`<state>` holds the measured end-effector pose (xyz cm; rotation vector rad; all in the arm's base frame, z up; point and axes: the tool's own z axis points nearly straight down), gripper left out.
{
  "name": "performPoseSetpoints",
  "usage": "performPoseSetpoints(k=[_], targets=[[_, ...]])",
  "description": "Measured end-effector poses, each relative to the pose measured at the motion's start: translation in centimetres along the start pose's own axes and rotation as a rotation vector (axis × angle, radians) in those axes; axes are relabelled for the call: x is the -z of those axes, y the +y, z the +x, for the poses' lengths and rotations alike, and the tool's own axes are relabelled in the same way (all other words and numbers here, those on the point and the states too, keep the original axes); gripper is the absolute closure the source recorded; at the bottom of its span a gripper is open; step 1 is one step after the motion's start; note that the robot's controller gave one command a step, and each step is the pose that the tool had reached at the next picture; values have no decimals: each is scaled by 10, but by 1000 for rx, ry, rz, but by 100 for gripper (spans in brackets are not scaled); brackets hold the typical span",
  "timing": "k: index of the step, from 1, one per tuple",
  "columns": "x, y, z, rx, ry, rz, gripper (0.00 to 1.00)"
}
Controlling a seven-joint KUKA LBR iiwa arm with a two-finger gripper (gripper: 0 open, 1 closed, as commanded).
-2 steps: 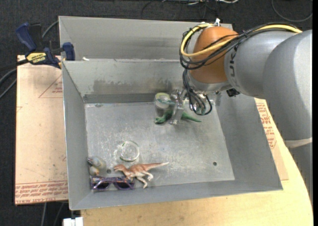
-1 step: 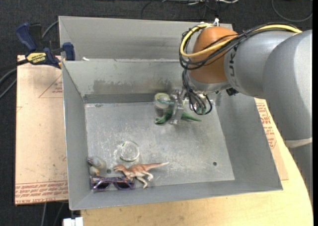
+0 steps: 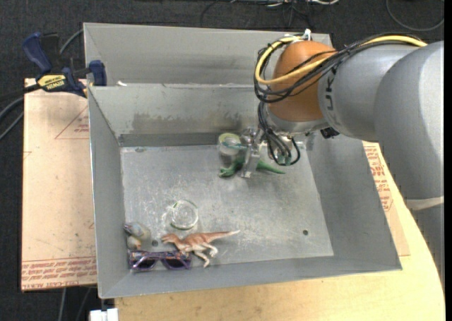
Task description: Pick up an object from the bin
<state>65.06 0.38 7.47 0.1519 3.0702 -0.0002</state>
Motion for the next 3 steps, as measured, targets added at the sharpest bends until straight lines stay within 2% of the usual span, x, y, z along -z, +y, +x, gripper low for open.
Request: performPoseSetpoints(k=[1,2,3], targets=[[-1,0,-2,29,3,1,100],[29,11,0,60,-4,-1,100],[45,15,-3,65,0,0,100]])
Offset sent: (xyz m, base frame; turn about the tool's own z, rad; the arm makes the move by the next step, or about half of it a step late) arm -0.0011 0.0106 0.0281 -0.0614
